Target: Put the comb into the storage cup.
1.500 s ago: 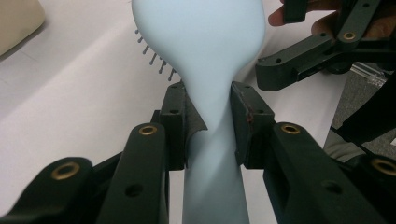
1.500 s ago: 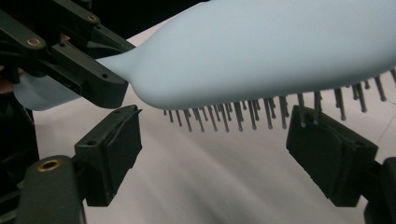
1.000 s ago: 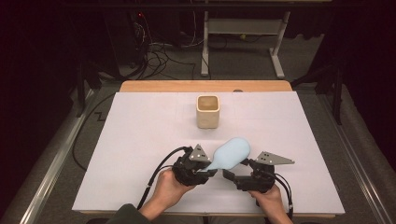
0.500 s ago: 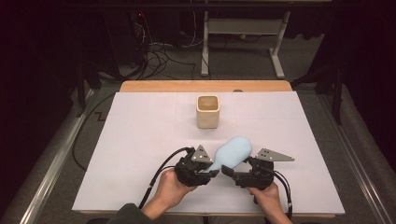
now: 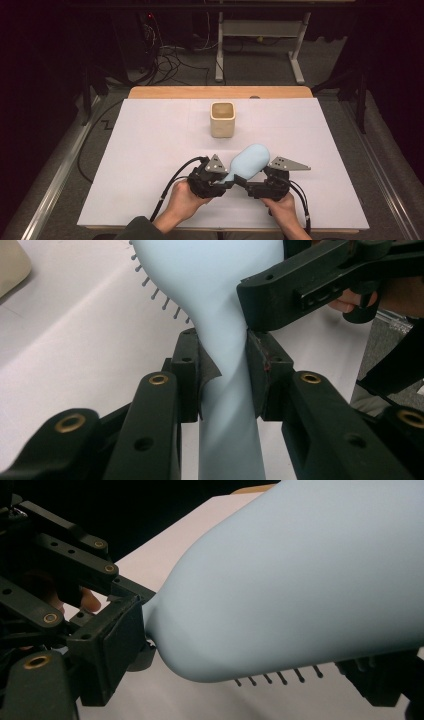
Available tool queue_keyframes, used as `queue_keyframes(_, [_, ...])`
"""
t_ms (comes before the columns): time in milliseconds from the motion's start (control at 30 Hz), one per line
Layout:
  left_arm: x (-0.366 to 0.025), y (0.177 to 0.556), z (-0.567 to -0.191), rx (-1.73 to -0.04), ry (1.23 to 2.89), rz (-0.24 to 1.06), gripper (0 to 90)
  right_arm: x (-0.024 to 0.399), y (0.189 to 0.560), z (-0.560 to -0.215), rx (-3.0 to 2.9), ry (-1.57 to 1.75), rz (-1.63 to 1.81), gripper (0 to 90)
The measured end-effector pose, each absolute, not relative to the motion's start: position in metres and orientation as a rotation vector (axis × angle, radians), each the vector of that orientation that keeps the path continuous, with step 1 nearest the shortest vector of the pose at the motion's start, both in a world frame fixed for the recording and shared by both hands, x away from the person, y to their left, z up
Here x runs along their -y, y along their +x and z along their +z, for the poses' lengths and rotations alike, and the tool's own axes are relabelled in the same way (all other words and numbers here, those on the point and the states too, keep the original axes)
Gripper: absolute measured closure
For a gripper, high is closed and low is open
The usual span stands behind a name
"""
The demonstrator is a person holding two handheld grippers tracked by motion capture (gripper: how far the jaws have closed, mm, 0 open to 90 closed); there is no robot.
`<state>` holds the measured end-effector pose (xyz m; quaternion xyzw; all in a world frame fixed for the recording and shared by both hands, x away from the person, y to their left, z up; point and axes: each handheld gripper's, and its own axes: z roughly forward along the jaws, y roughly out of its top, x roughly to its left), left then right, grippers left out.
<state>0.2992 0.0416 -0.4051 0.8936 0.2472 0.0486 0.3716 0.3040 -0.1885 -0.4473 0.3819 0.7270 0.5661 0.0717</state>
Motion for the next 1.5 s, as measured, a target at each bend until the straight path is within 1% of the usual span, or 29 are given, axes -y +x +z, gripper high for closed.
queue_keyframes(167, [-0.041, 0.3, -0.406, -0.63, 2.296, 0.123, 69.0, 0.189, 0.302, -0.44, -2.177, 1.087, 1.698, 18.8])
queue_keyframes(367, [-0.042, 0.3, -0.407, -0.64, 2.294, 0.132, 69.2, 0.19, 0.303, -0.433, -2.164, 1.076, 1.73, 26.6])
queue_keyframes(667, [-0.046, 0.3, -0.404, -0.648, 2.28, 0.151, 69.5, 0.185, 0.306, -0.427, -2.189, 1.06, 1.764, 26.5])
queue_keyframes(800, [-0.043, 0.3, -0.406, -0.65, 2.291, 0.152, 69.6, 0.181, 0.305, -0.423, -2.192, 1.034, 1.772, 28.2])
queue_keyframes(933, [-0.041, 0.3, -0.404, -0.645, 2.285, 0.146, 69.7, 0.172, 0.303, -0.423, -2.248, 0.984, 1.734, 38.5])
queue_keyframes(1000, [-0.042, 0.301, -0.404, -0.645, 2.292, 0.154, 69.7, 0.169, 0.302, -0.422, -2.241, 0.963, 1.7, 45.2])
queue_keyframes(1133, [-0.043, 0.301, -0.404, -0.652, 2.297, 0.158, 69.8, 0.17, 0.305, -0.418, -2.266, 0.971, 1.749, 52.2])
queue_keyframes(1500, [-0.05, 0.303, -0.4, -0.659, 2.292, 0.145, 69.5, 0.163, 0.308, -0.412, -2.305, 0.975, 1.764, 55.6])
